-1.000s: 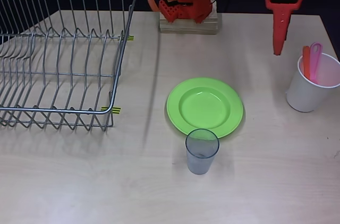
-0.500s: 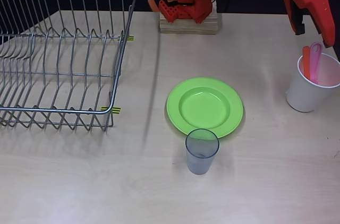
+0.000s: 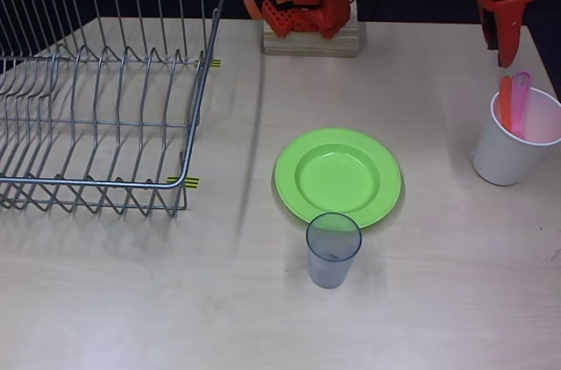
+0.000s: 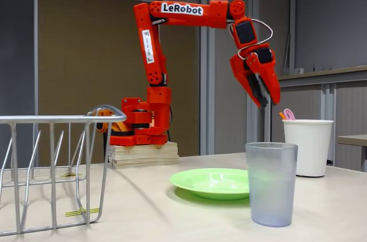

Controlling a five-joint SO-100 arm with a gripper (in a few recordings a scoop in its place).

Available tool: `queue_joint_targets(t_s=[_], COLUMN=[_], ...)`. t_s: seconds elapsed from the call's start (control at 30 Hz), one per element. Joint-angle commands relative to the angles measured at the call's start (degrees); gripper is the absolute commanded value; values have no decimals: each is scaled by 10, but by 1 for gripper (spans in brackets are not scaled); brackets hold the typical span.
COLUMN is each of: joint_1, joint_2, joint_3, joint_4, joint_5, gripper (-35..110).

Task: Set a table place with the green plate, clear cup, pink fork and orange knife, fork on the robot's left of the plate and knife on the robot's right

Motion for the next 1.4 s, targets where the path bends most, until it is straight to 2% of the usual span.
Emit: queue_joint_targets(t_s=[0.0, 0.1, 0.43, 0.97, 1.37], joint_1=[-4, -1, 12, 30, 31], joint_2=[11, 5, -30, -79, -100], joint_3=[-2, -2, 2, -1, -28], joint_4=[-1, -4, -23, -54, -52], joint_5=[-2, -35, -145, -213, -229], gripper=[31, 33, 19, 13, 16])
